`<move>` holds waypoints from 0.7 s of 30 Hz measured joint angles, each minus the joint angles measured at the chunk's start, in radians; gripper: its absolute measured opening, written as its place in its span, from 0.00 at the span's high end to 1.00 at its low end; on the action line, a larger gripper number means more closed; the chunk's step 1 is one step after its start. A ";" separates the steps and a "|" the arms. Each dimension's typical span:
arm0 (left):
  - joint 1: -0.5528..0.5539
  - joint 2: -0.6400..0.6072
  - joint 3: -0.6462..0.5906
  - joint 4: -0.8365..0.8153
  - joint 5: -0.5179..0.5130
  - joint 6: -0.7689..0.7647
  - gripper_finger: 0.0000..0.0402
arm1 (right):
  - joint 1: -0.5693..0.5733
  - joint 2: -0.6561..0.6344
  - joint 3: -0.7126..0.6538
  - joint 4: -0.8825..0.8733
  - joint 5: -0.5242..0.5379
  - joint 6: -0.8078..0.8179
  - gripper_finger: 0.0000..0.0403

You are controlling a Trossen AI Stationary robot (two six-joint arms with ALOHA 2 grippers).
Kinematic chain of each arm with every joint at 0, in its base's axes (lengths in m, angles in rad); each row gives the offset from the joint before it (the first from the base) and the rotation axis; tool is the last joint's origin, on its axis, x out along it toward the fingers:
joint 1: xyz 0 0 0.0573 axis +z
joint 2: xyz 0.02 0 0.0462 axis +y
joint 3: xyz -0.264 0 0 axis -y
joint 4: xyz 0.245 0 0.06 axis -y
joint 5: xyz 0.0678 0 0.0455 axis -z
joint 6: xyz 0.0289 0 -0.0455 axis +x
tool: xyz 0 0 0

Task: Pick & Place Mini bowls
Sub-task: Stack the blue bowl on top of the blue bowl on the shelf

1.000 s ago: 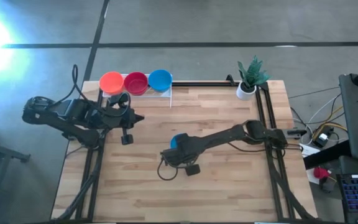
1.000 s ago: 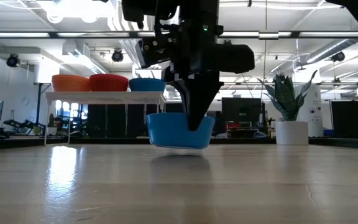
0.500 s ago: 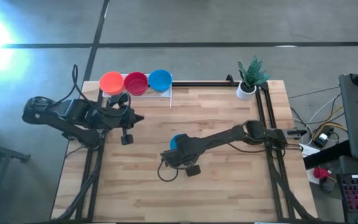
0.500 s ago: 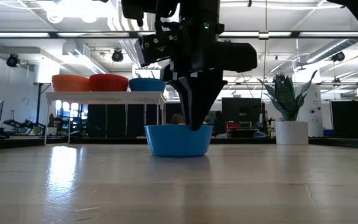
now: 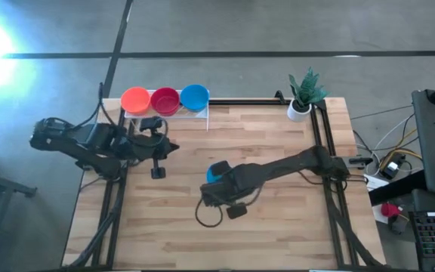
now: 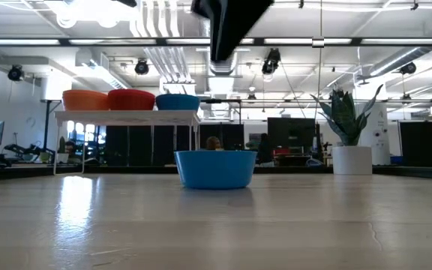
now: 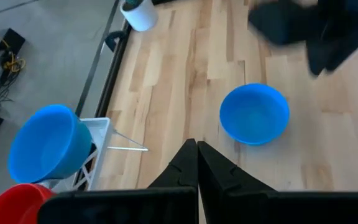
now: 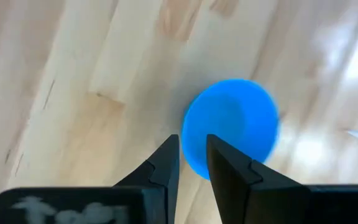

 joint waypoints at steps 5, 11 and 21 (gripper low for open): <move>-0.002 0.059 -0.030 0.032 0.009 0.021 1.00 | 0.055 -0.081 0.011 0.000 0.075 0.029 0.84; -0.002 0.122 -0.085 0.138 0.064 0.058 1.00 | 0.124 -0.183 -0.041 -0.001 0.102 0.128 0.87; -0.003 0.201 -0.148 0.265 0.084 0.078 1.00 | 0.253 -0.332 -0.159 0.003 0.210 0.305 0.93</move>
